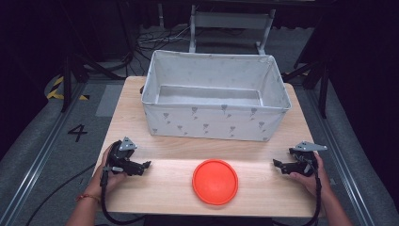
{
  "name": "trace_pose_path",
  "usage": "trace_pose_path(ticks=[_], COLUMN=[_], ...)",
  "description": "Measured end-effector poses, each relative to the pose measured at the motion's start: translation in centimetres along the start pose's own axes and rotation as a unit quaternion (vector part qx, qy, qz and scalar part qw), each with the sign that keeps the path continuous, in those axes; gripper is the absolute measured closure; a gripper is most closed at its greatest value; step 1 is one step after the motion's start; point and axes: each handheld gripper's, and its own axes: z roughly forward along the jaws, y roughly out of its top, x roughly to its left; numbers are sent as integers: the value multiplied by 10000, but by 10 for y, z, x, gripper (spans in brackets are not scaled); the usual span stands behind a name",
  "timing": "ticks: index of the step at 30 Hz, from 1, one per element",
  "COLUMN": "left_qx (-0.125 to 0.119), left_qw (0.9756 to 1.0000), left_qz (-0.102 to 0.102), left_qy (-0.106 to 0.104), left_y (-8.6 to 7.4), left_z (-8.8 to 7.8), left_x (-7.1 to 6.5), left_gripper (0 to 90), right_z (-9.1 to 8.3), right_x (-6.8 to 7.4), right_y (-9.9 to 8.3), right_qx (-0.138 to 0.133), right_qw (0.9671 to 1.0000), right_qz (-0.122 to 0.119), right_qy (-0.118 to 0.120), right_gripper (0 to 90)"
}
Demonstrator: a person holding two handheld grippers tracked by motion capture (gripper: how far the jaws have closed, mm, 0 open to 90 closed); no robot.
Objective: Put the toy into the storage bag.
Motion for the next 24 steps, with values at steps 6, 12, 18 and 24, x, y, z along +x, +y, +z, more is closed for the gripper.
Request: trace_pose_path(ticks=[6, 12, 18, 24], left_qx=[10, 12, 8, 24], left_qw=[10000, 9998, 9999, 9998], left_qz=[18, 149, 119, 124], left_qy=[1, -96, -115, -123], left_y=[-2, -3, -3, -3], left_z=[-2, -3, -3, -3], left_x=[0, 2, 2, 2], left_gripper=[5, 3, 2, 2], right_z=[0, 0, -4, -11], right_x=[0, 0, 2, 17], right_y=[0, 3, 6, 18], right_qx=[14, 107, 151, 9], right_qw=[10000, 9999, 9994, 9984], right_qz=[6, -6, 140, 16], right_qy=[-30, -14, 278, 567], right_gripper=[101, 101, 172, 167])
